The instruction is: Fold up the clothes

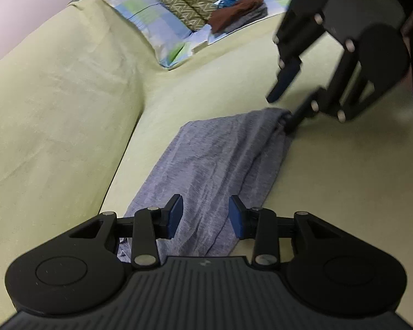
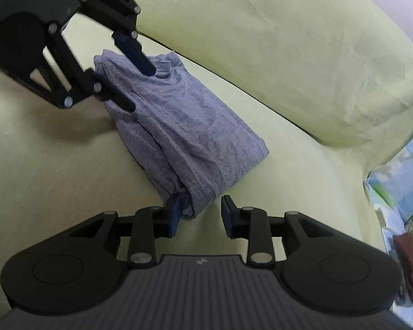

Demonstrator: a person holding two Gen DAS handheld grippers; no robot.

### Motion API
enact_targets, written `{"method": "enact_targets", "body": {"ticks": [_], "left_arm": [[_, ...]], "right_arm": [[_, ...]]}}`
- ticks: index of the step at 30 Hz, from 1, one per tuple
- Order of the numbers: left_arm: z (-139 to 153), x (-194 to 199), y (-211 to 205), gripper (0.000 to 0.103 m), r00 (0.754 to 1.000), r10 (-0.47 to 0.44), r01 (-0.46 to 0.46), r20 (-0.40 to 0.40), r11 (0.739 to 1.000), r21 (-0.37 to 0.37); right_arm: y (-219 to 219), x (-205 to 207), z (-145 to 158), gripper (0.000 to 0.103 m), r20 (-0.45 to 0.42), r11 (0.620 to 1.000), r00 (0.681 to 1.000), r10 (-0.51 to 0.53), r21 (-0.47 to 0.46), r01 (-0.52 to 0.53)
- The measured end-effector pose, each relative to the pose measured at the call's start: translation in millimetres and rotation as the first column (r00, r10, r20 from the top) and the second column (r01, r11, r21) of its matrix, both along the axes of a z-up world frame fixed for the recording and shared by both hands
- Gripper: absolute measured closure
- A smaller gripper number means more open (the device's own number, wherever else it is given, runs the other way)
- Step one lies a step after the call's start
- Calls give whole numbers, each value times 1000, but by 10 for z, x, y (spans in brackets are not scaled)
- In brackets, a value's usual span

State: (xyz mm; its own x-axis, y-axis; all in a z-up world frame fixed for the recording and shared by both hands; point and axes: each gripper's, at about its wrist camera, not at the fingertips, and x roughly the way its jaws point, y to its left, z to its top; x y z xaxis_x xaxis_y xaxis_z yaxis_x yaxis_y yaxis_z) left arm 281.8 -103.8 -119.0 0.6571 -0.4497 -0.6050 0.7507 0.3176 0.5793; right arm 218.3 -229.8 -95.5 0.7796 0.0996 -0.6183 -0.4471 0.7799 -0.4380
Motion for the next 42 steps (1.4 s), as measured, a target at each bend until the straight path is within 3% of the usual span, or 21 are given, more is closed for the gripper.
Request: {"method": "enact_targets", "body": {"ticks": [4,10,16,28,31,34,36,42], "left_arm": [[-10,19,163,59,1000,3,-3,2,999,38],[-19,51,327,59,999,32,-32,1,998,46],[-110,104,353,59,1000,15,-17,25,996,86],[-209,125,417,60,998,-20,10,64,989,151],[-209,127,416,69,998,-21,12,56,989,146],[-208,116,414,84,999,-25,20,36,990,141],[-182,117,421,93,1000,-18,15,22,992,123],[-36,95,514,98,1000,3,-3,0,997,82]], "right_arm": [[104,0,30,76,42,998,998,49,-52,-47],[220,-7,63,76,57,995,995,87,-45,-85],[157,27,-72,77,27,992,998,64,-111,-61],[245,0,-39,83,72,985,994,85,-156,-73],[247,-31,-66,89,72,980,993,89,-182,-75],[228,-99,-65,102,89,975,991,102,-205,-82],[218,-116,-67,103,92,974,990,108,-208,-87],[160,-256,16,103,84,973,986,146,-193,-128]]}}
